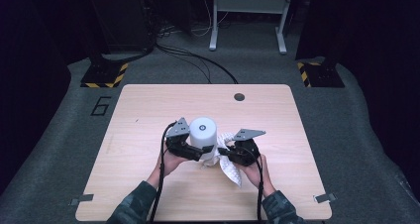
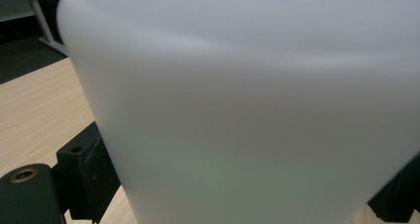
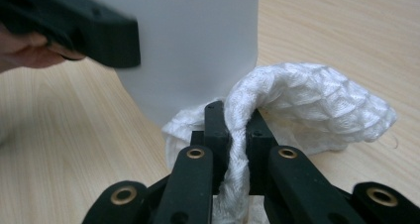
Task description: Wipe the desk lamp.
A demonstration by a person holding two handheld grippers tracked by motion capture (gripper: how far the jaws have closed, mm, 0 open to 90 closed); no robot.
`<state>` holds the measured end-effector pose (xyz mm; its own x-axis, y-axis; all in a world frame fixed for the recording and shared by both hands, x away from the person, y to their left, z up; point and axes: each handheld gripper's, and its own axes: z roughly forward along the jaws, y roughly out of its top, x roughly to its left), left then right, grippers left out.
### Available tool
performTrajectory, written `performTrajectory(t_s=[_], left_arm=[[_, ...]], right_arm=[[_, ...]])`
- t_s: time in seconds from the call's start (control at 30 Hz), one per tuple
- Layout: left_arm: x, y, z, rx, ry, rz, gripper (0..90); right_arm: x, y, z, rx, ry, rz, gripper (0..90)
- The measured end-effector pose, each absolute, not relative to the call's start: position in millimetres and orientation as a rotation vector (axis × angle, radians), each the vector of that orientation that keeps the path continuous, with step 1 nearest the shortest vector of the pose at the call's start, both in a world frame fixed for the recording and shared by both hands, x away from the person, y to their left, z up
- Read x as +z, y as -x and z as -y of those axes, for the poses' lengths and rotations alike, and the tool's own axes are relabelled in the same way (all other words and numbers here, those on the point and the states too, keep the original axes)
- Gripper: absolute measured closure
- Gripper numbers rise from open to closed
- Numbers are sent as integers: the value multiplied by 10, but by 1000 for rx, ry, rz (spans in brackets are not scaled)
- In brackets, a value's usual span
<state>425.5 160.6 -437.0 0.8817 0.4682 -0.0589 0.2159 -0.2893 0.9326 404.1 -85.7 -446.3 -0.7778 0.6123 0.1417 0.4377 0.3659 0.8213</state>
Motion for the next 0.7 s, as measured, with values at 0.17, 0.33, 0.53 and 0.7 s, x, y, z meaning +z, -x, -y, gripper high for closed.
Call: performTrajectory(t_s=[0.17, 0.33, 0.53, 0.7], left_arm=[[-4405, -4245, -1561, 264, -1885, -508, 87], [-4421, -4247, -1549, 265, -1902, -499, 87], [-4420, -4246, -1549, 262, -1896, -498, 87], [-4419, -4245, -1552, 257, -1894, -496, 87]], right_arm=[[-4329, -4037, 877, 1395, -920, -2408, 847], [-4145, -4032, 901, 1433, -895, -2368, 847], [-3954, -4015, 926, 1480, -861, -2330, 847], [-3834, -3992, 955, 1544, -831, -2306, 847]])
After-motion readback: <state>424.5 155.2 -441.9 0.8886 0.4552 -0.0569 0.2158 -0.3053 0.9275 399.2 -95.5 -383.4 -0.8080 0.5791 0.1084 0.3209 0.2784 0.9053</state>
